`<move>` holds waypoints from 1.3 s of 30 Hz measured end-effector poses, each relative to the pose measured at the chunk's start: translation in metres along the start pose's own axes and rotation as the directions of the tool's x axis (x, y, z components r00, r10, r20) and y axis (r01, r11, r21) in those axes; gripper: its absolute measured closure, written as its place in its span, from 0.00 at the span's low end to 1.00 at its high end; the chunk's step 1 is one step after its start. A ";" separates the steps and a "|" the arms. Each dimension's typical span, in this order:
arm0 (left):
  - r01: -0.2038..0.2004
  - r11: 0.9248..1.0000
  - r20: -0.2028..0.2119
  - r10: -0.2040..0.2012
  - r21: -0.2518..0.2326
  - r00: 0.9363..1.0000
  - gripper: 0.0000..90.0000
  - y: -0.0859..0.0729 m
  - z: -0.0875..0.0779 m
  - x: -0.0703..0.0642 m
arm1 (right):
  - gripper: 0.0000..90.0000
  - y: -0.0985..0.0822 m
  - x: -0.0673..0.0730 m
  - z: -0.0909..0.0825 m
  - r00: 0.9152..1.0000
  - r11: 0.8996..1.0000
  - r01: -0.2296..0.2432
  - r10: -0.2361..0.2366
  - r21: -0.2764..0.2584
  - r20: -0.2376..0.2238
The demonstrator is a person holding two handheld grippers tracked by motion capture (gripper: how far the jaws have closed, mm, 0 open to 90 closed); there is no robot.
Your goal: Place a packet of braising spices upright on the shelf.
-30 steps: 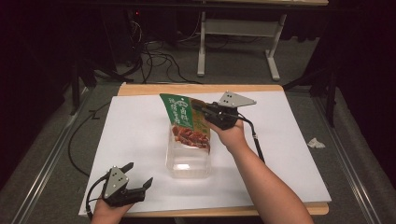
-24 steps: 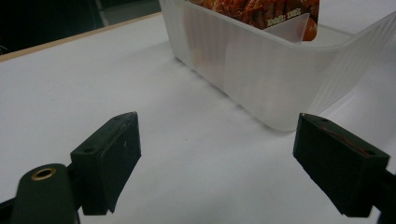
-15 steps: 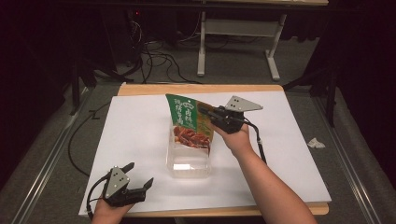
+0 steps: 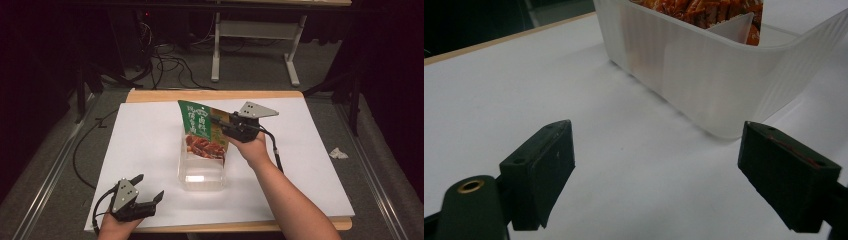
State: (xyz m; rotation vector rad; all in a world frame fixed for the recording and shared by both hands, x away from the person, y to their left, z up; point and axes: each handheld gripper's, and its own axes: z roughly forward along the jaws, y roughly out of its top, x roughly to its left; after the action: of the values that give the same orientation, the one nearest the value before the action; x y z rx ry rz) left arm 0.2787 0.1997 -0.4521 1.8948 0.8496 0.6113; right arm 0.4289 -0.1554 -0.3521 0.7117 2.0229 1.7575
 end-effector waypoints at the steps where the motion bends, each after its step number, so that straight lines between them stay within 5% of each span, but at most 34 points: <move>1: -0.001 1.000 0.001 0.001 0.001 1.000 0.17 0.000 0.000 0.000 | 0.67 0.001 0.000 0.001 1.000 1.000 -0.010 0.010 0.000 0.006; 23: -0.002 1.000 -0.001 0.002 0.003 1.000 0.17 0.000 0.001 0.000 | 0.24 0.000 -0.009 0.004 0.998 0.999 -0.032 0.030 0.036 0.056; 27: -0.003 1.000 -0.001 0.003 0.004 1.000 0.17 0.000 0.001 0.000 | 0.20 0.000 -0.010 0.002 0.997 0.997 -0.061 0.058 0.055 0.051; 39: -0.005 1.000 -0.001 0.005 0.005 1.000 0.17 0.000 0.001 0.000 | 0.06 -0.002 -0.010 -0.009 0.996 0.995 -0.045 0.039 0.085 0.079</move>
State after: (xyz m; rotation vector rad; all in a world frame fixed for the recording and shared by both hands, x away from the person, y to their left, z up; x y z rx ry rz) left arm 0.2793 0.1993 -0.4529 1.9020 0.8479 0.6141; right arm 0.4318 -0.1687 -0.3532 0.8413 2.0564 1.6473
